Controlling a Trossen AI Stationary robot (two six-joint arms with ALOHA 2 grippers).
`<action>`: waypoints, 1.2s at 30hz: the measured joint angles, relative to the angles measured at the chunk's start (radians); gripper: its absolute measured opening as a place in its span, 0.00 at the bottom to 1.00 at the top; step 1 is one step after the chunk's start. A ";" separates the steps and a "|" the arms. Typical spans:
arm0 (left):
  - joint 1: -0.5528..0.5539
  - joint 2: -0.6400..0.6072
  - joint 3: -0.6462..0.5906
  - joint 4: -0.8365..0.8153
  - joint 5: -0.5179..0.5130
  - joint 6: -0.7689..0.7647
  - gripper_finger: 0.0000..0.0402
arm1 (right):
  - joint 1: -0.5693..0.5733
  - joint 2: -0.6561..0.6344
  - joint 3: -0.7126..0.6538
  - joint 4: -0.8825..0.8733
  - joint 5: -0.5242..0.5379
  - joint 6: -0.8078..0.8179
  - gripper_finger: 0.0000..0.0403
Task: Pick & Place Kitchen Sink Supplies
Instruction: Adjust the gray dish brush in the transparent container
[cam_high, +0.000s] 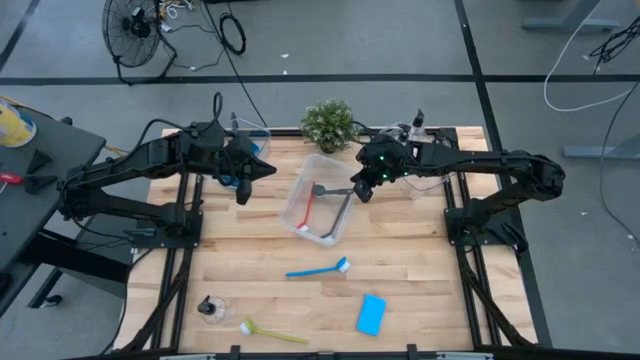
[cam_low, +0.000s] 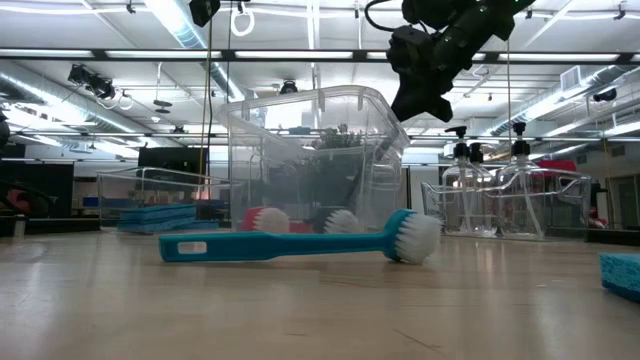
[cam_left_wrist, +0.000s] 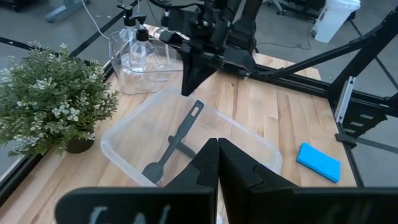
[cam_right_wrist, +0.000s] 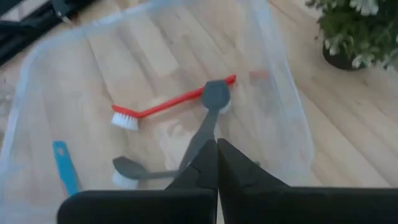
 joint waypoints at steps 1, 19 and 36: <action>0.000 0.000 0.000 0.000 0.000 0.000 0.03 | 0.002 0.000 0.000 -0.011 0.000 0.000 0.00; 0.000 0.000 0.000 0.000 0.000 0.000 0.03 | 0.025 0.000 0.000 -0.060 -0.001 0.004 0.00; 0.000 0.000 0.000 0.000 0.000 0.000 0.03 | 0.025 0.000 0.001 -0.069 -0.078 0.000 0.00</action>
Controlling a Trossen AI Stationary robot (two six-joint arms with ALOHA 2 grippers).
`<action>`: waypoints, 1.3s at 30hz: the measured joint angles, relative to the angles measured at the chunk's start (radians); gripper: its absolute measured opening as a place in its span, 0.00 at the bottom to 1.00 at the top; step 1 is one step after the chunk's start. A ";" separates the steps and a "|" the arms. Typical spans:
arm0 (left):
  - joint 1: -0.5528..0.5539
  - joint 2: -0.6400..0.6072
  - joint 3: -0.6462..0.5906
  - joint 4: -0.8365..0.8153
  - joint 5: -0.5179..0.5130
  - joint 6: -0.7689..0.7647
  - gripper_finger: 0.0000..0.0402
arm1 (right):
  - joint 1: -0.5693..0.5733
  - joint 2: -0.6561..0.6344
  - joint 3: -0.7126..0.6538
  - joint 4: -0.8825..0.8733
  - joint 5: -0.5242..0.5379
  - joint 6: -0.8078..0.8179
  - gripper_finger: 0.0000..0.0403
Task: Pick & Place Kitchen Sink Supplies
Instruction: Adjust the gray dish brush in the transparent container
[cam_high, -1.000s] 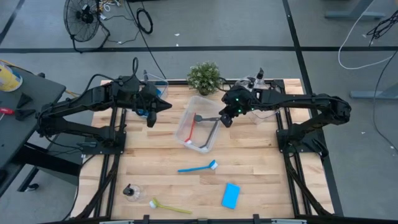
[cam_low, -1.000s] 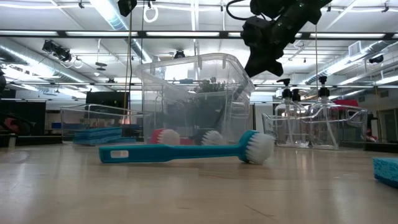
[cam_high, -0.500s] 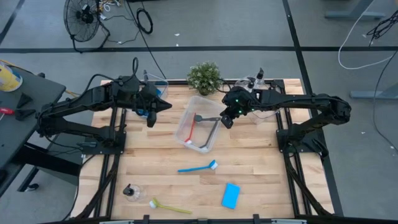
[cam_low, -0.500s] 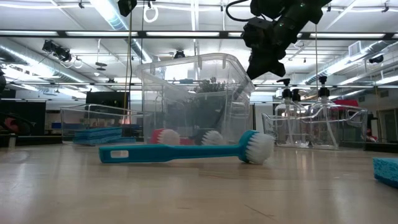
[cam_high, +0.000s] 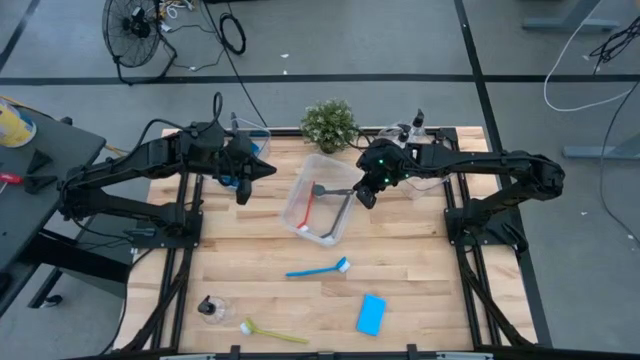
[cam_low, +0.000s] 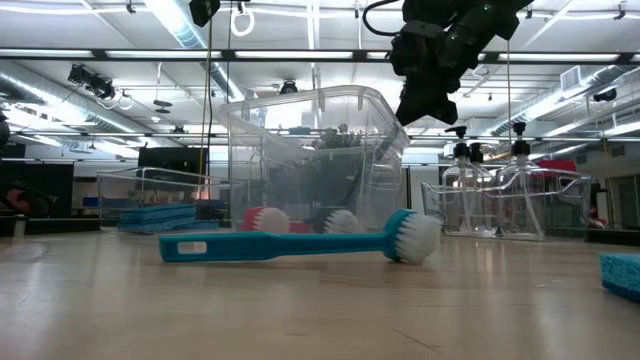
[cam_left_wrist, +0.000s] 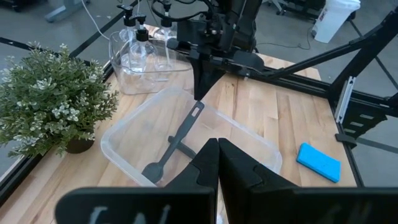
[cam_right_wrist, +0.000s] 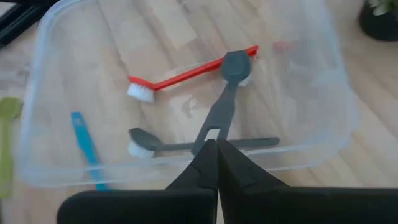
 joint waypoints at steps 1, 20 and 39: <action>0.000 0.000 0.000 0.000 0.000 0.000 0.03 | 0.000 0.000 0.000 0.000 -0.013 0.000 0.00; 0.000 0.000 0.000 0.045 -0.003 0.001 0.03 | 0.000 0.000 0.000 0.305 -0.183 0.044 0.00; 0.000 0.000 0.000 0.059 -0.003 0.001 0.03 | 0.076 0.001 0.000 0.200 0.220 -0.291 0.00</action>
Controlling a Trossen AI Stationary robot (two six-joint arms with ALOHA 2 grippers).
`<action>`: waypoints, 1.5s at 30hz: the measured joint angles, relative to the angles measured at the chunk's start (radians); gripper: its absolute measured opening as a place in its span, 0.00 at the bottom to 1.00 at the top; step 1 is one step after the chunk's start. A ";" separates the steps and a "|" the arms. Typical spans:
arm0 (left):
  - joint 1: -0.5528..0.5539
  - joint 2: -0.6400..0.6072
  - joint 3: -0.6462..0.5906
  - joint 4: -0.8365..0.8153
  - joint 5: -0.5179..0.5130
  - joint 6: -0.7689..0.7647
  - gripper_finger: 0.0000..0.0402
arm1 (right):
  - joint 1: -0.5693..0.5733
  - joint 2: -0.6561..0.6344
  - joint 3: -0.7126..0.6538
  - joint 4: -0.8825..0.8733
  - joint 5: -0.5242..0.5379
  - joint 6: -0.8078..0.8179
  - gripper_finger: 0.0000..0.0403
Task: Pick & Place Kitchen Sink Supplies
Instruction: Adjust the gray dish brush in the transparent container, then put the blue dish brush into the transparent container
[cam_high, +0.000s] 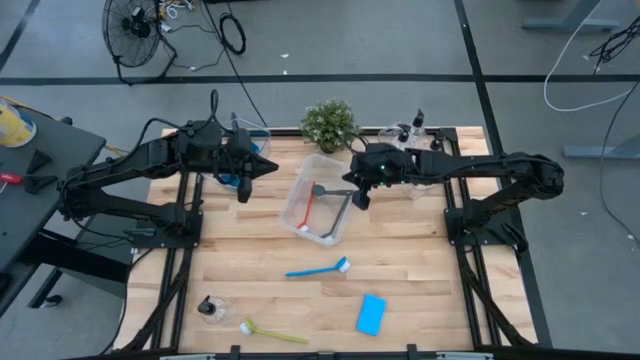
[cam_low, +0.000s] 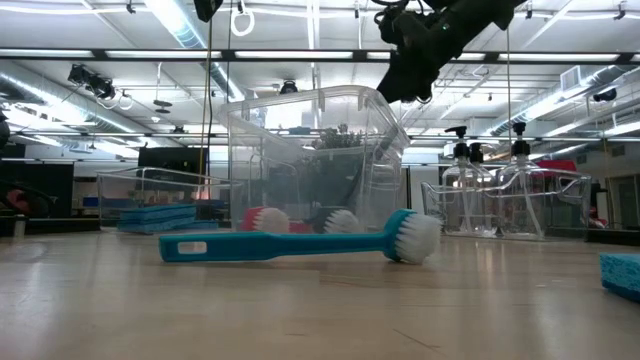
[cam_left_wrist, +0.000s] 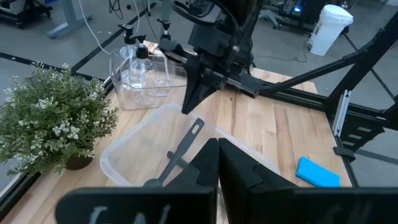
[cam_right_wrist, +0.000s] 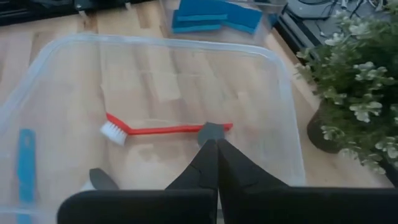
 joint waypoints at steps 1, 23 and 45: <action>0.000 0.000 0.000 0.000 -0.001 0.000 0.03 | 0.002 0.000 0.000 0.000 0.004 -0.001 0.00; 0.000 0.000 0.000 -0.001 -0.038 0.000 0.03 | 0.024 0.000 0.000 0.072 -0.161 -0.001 0.00; 0.000 0.000 0.000 -0.002 -0.071 -0.001 0.03 | 0.024 0.000 0.000 -0.098 0.067 0.006 0.00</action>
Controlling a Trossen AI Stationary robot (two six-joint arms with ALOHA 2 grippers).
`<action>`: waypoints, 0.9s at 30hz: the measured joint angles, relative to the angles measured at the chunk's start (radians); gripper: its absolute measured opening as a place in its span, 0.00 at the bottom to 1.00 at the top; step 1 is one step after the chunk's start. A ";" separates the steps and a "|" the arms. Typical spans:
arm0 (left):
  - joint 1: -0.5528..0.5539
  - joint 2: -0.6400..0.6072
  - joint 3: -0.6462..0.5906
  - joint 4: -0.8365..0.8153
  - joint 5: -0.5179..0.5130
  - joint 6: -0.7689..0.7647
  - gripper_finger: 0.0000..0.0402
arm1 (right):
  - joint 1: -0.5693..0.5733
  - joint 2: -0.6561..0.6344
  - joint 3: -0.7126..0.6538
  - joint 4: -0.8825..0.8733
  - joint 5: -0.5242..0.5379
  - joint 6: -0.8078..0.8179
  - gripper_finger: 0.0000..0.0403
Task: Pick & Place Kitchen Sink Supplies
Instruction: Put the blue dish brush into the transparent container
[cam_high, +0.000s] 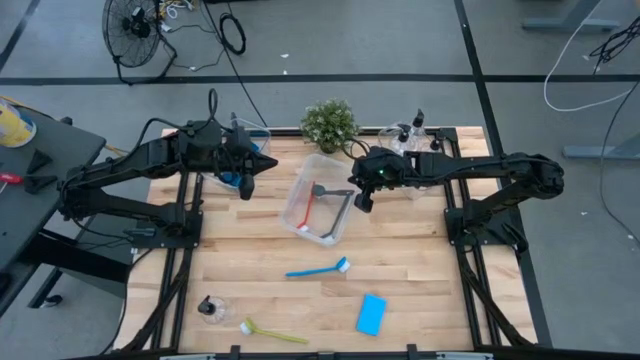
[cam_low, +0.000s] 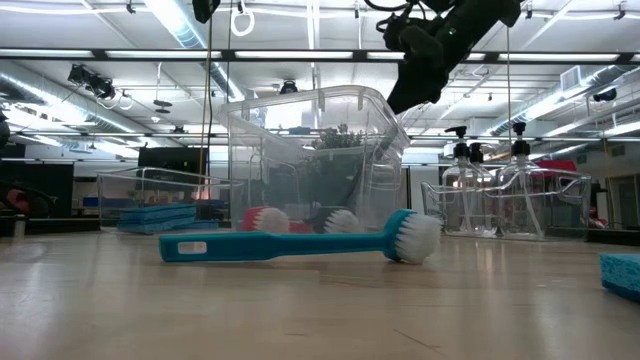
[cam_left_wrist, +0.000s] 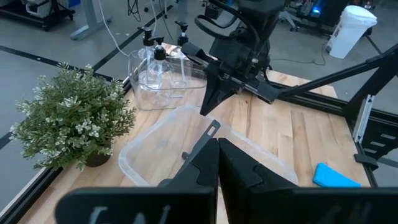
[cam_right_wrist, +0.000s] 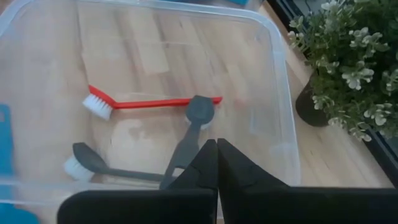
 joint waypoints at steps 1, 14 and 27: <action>0.000 0.000 0.000 0.000 0.000 0.000 0.03 | 0.000 0.000 0.000 0.000 0.000 0.000 0.00; 0.000 0.000 0.000 0.000 0.000 0.000 0.03 | 0.009 0.000 0.000 0.035 -0.095 -0.042 0.00; 0.000 0.000 0.000 0.001 0.049 0.001 0.03 | 0.128 0.000 0.000 0.175 -0.188 -0.107 0.00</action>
